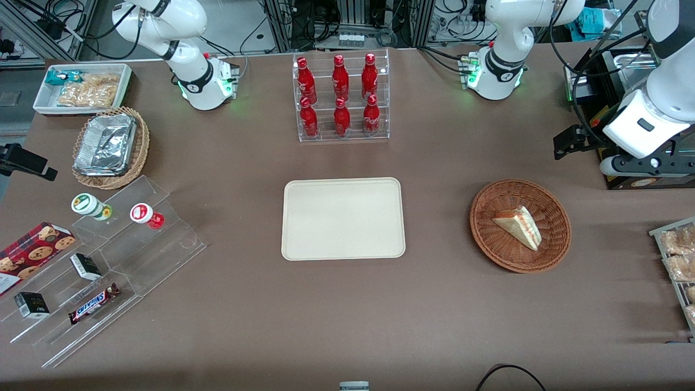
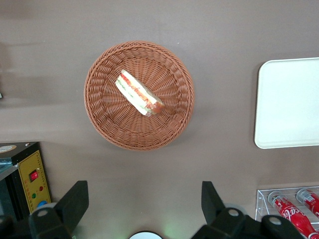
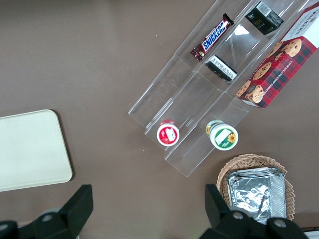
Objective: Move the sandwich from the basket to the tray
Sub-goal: 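Move the left gripper over the wicker basket above the sandwich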
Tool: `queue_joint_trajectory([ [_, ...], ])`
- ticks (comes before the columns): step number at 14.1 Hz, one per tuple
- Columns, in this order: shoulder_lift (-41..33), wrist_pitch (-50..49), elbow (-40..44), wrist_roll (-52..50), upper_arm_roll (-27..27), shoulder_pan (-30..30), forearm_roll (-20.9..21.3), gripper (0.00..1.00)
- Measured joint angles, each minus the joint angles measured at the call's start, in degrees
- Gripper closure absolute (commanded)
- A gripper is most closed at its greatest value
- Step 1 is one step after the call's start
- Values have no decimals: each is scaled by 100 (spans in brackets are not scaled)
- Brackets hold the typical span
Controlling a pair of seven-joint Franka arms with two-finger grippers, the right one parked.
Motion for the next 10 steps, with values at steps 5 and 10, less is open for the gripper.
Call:
queue_joint_trajectory([
  [5,81,-9,-216,0,1,2,134,0],
  [10,286,1229,-1330,0,14,7,201,0],
])
